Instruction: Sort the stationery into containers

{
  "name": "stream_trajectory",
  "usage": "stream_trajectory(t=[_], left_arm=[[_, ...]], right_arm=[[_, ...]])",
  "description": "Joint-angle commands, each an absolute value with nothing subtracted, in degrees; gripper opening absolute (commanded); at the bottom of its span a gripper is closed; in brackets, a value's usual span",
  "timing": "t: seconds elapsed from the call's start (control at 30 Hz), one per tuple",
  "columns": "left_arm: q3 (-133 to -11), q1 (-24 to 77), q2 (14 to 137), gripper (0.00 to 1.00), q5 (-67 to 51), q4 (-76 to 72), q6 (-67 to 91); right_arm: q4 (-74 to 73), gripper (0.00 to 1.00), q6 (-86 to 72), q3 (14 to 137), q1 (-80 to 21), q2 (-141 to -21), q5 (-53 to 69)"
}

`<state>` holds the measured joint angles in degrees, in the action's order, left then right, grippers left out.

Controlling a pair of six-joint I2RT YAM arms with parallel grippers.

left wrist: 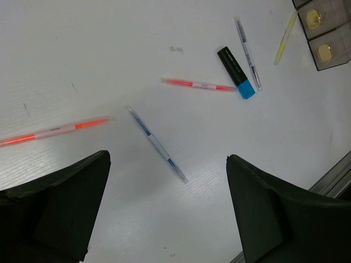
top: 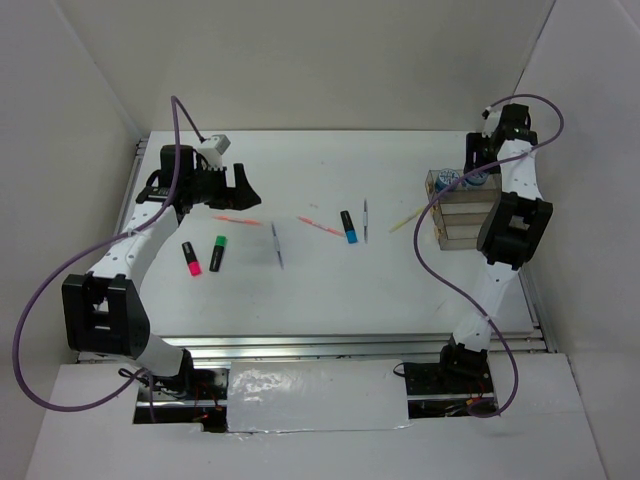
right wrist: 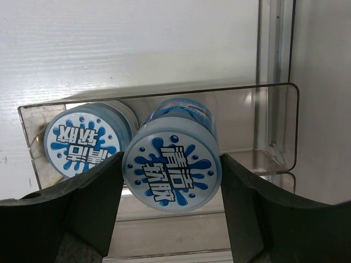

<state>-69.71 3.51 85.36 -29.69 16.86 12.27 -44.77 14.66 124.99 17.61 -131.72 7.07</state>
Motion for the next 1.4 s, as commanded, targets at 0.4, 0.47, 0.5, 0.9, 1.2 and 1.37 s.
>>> stream_trajectory(t=[0.4,0.47,0.5,0.9,1.2,1.37], left_arm=[[-69.7,3.2,85.9,0.99,-31.0,15.1,12.9],[-69.5,3.2,85.8,0.99,-30.9,15.1,12.9],[-69.5,3.3,85.6,0.99,-30.9,15.2,12.9],[-70.1,2.7,79.4,0.99,-28.1,19.7,8.7],[-64.8,-1.8,73.8,0.93,-8.9,26.5,10.3],[-62.7,-5.4,75.8,0.85,-1.2,31.6,10.5]], right_arm=[[-44.1,0.77,15.0,127.1,17.0,-132.9,5.1],[-44.1,0.82,14.8,126.9,16.9,-132.3,5.0],[-44.2,0.86,14.7,126.8,16.8,-131.9,5.2],[-47.8,0.92,13.9,125.6,15.3,-120.4,9.9],[-48.1,0.88,13.4,105.0,9.1,-98.4,16.1],[-45.4,0.83,11.1,89.1,4.5,-89.3,18.1]])
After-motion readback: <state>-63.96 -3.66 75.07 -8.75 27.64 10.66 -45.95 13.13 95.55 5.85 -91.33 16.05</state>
